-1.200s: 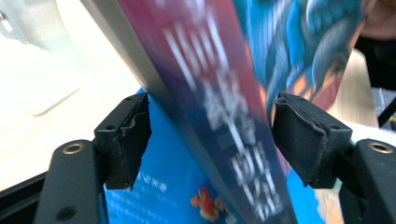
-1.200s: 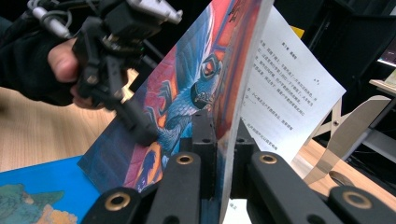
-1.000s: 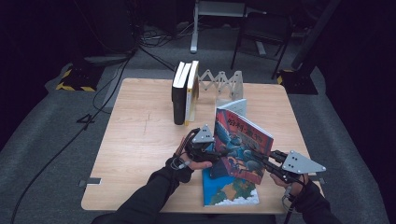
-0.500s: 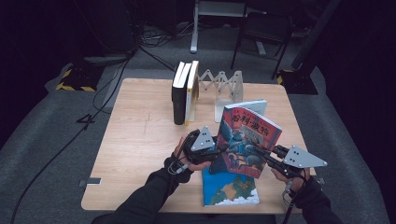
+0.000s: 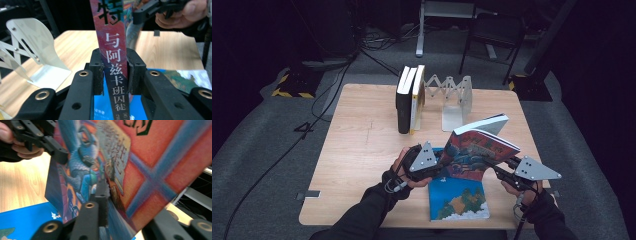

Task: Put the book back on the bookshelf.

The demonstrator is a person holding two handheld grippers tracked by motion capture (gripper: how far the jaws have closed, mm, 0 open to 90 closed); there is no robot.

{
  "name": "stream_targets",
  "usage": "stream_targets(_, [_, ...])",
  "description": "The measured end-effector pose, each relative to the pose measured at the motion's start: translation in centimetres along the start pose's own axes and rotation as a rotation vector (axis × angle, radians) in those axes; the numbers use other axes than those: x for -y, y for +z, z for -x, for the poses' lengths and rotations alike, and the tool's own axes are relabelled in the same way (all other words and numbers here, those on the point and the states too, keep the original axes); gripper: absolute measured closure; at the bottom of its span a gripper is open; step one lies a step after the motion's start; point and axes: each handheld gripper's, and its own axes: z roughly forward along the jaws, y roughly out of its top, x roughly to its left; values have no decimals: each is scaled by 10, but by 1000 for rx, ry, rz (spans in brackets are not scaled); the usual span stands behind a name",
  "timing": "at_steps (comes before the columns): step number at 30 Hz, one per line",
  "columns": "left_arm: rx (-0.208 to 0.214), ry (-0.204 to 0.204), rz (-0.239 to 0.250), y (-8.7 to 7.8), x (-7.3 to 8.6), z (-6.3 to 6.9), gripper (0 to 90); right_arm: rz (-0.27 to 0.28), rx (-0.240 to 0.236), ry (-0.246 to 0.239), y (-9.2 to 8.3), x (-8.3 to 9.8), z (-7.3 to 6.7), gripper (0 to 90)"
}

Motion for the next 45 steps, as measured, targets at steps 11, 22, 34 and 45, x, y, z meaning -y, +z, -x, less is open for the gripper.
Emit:
stream_targets(11, [37, -35, -30, -10, 16, 6, 742, 10, 77, 76, -8, 0, 10, 480])
stream_targets(22, [33, -56, -25, -10, 17, 6, 738, 9, -23, 147, 14, -4, 23, 402])
stream_targets(34, [26, -67, 6, 2, 5, 10, 647, 7, -23, 149, 18, -8, 20, 412])
stream_targets(45, [-2, -112, 94, 7, -14, 4, 595, -3, -11, 143, 18, -9, 18, 423])
